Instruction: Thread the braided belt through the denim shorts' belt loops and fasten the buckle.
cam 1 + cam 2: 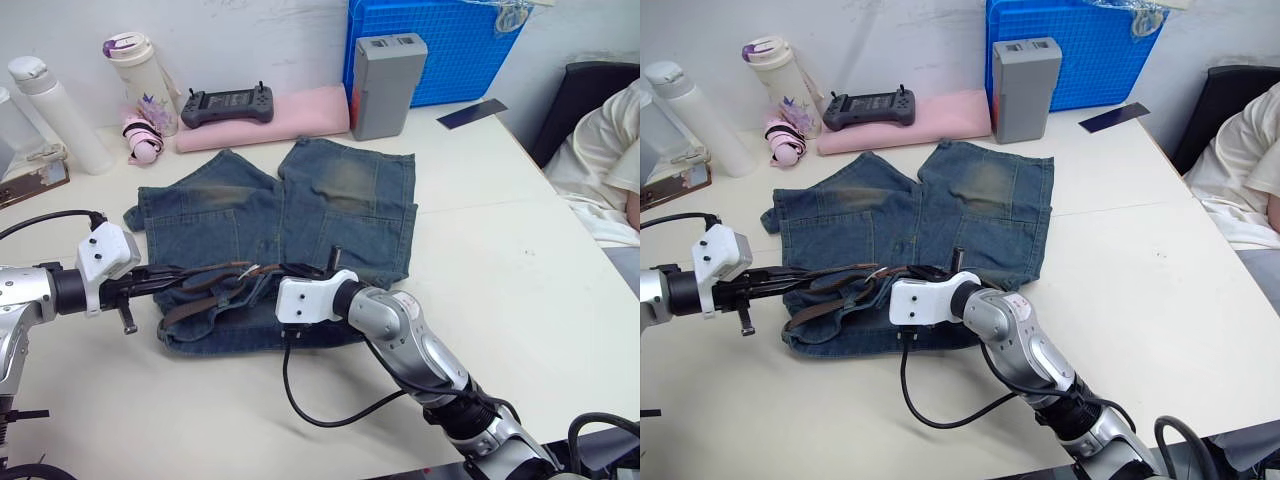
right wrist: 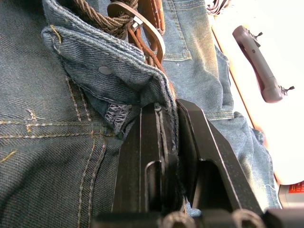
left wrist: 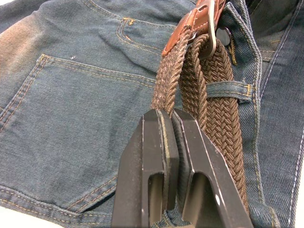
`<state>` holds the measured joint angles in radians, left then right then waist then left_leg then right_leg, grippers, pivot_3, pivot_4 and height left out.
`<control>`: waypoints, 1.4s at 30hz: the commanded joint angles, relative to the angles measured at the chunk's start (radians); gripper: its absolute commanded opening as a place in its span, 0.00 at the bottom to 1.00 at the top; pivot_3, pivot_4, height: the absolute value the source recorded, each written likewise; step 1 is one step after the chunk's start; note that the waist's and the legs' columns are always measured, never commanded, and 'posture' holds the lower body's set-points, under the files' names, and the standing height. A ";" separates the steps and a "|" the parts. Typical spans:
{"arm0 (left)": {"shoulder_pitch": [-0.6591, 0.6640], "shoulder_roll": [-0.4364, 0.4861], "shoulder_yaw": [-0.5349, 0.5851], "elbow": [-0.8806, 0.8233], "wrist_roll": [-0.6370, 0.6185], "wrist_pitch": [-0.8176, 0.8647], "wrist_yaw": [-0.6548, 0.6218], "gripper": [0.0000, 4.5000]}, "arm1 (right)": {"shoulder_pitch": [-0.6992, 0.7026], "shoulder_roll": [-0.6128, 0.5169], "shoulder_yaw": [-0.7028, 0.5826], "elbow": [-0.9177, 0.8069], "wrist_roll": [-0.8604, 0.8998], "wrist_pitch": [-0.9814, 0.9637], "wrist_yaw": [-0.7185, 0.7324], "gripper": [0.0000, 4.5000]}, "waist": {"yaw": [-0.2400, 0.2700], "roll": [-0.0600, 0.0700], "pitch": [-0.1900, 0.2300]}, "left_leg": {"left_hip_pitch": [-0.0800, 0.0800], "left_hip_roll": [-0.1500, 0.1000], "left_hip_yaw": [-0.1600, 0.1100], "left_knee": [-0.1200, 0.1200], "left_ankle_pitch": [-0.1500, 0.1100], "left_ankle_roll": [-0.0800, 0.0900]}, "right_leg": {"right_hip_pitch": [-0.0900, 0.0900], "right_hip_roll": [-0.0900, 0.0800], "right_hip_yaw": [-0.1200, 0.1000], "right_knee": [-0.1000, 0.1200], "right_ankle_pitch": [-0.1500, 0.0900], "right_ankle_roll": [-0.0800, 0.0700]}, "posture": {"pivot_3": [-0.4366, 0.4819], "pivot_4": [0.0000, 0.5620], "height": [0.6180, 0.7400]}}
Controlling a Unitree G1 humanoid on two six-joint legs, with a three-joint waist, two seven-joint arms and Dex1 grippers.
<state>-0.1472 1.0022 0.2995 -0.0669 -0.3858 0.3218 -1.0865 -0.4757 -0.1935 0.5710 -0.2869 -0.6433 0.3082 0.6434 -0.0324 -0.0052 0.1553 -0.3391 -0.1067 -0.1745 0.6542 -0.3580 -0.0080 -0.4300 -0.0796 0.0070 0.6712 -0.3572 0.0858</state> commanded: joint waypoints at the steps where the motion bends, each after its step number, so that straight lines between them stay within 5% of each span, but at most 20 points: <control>1: -0.005 0.030 0.014 -0.015 0.013 -0.025 -0.014 0.00 | -0.010 0.014 -0.008 -0.017 -0.002 0.001 -0.019 0.04 | 0.000 0.000 0.000 | 0.000 0.000 0.000 0.000 0.000 0.000 | 0.000 0.000 0.000 0.000 0.000 0.000 | 0.48 0.27 0.89; 12: -0.025 0.045 -0.044 0.004 0.114 -0.165 -0.021 0.00 | -0.004 0.017 -0.010 -0.023 -0.003 0.008 -0.022 0.04 | 0.000 0.000 0.000 | 0.000 0.000 0.000 0.000 0.000 0.000 | 0.000 0.000 0.000 0.000 0.000 0.000 | 0.48 0.27 0.89; 25: -0.020 -0.002 -0.072 -0.036 0.090 -0.171 -0.017 0.00 | -0.010 0.020 -0.013 -0.013 0.002 -0.002 -0.033 0.04 | 0.000 0.000 0.000 | 0.000 0.000 0.001 0.001 0.000 0.000 | 0.000 0.000 0.000 0.001 0.000 0.000 | 0.48 0.27 0.89; 42: -0.142 -0.219 -0.228 0.042 0.114 -0.137 0.057 0.00 | -0.015 -0.015 0.003 -0.011 0.030 -0.005 0.038 0.04 | 0.002 -0.001 0.000 | -0.002 0.000 0.001 0.009 -0.002 0.001 | 0.000 0.000 0.000 0.004 0.000 0.000 | 0.48 0.27 0.89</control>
<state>-0.2461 0.8256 0.1293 -0.0586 -0.2858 0.1989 -1.0365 -0.4802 -0.1946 0.5716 -0.2686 -0.6285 0.3046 0.6395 -0.0304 -0.0057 0.1549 -0.3413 -0.1070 -0.1736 0.6629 -0.3605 -0.0074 -0.4300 -0.0792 0.0072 0.6754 -0.3572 0.0858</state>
